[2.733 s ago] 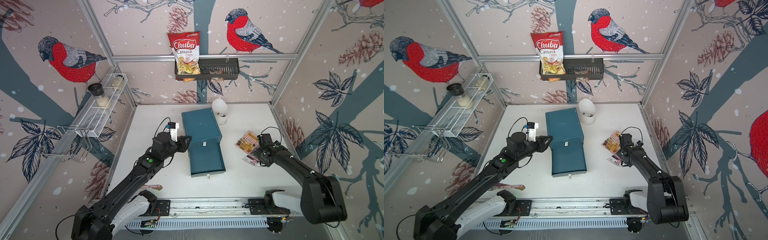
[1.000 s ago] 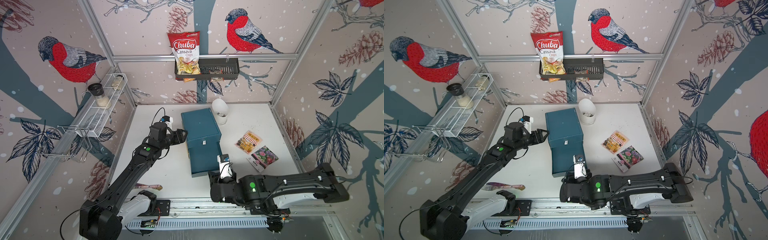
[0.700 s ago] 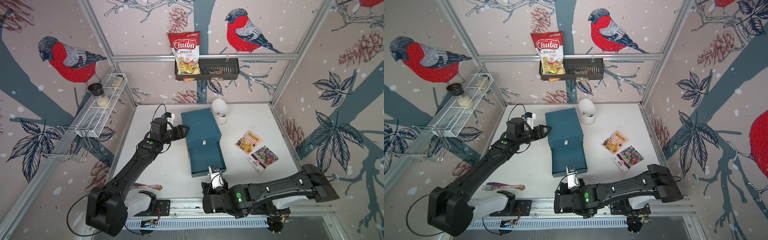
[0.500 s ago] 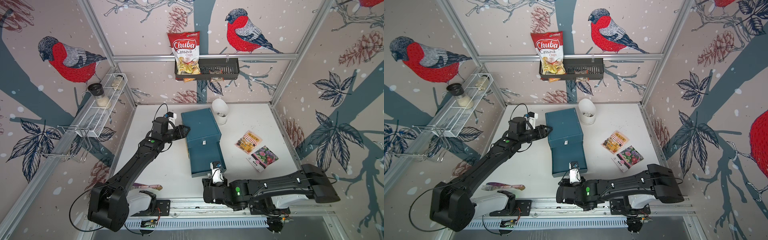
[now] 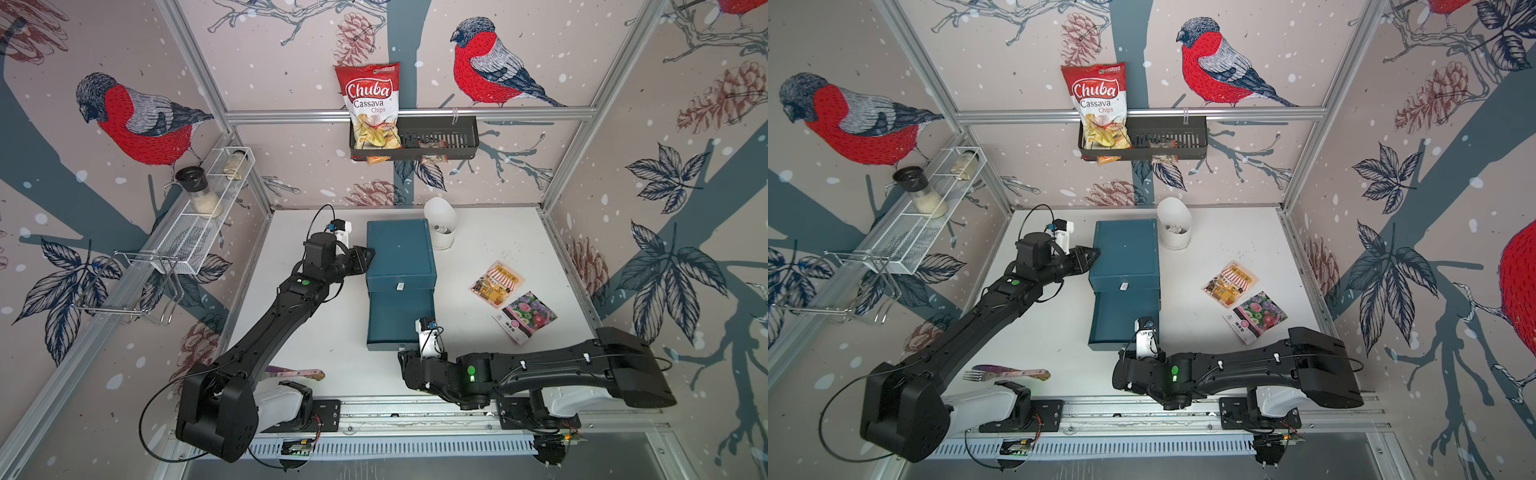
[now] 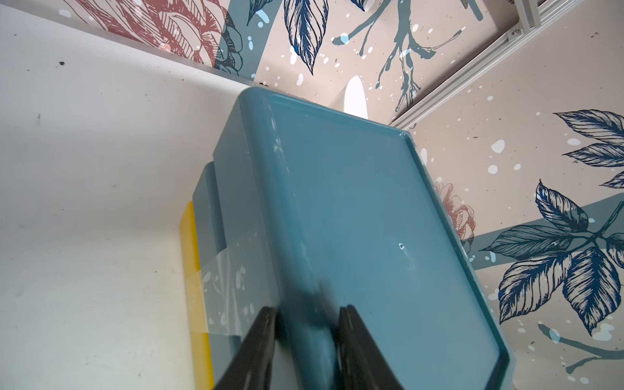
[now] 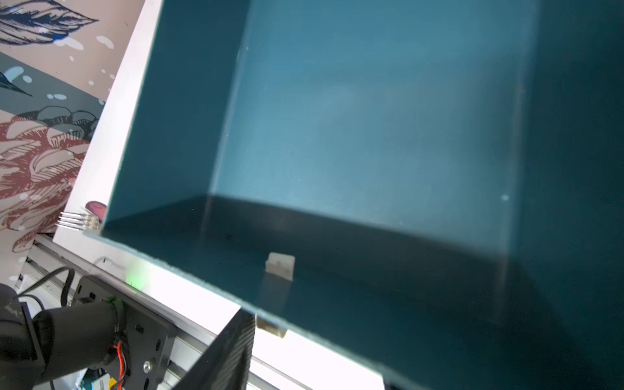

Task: Take the seed bags out of the drawer
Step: Close the drawer in the storage box.

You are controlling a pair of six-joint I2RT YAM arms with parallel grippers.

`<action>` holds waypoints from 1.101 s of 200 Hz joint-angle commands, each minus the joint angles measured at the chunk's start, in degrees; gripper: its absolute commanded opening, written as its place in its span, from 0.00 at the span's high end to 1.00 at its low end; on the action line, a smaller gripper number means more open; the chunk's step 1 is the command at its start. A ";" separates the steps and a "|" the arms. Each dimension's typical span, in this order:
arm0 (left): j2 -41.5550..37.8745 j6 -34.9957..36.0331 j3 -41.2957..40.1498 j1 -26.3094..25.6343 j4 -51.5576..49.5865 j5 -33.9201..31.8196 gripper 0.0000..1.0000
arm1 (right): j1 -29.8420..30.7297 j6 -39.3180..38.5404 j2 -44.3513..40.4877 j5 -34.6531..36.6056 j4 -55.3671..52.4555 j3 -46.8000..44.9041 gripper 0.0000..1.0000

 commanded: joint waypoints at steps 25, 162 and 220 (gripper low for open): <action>-0.60 1.60 -1.90 0.08 -8.90 -0.01 0.66 | -0.93 -2.15 0.54 6.07 1.91 1.83 0.42; -3.27 1.64 -6.15 -1.58 -9.45 2.98 0.67 | -12.11 -17.13 8.75 11.18 20.21 2.51 0.45; -6.25 0.59 -6.53 -1.62 -10.38 4.46 0.61 | -12.40 -18.71 8.68 15.24 24.41 0.15 0.45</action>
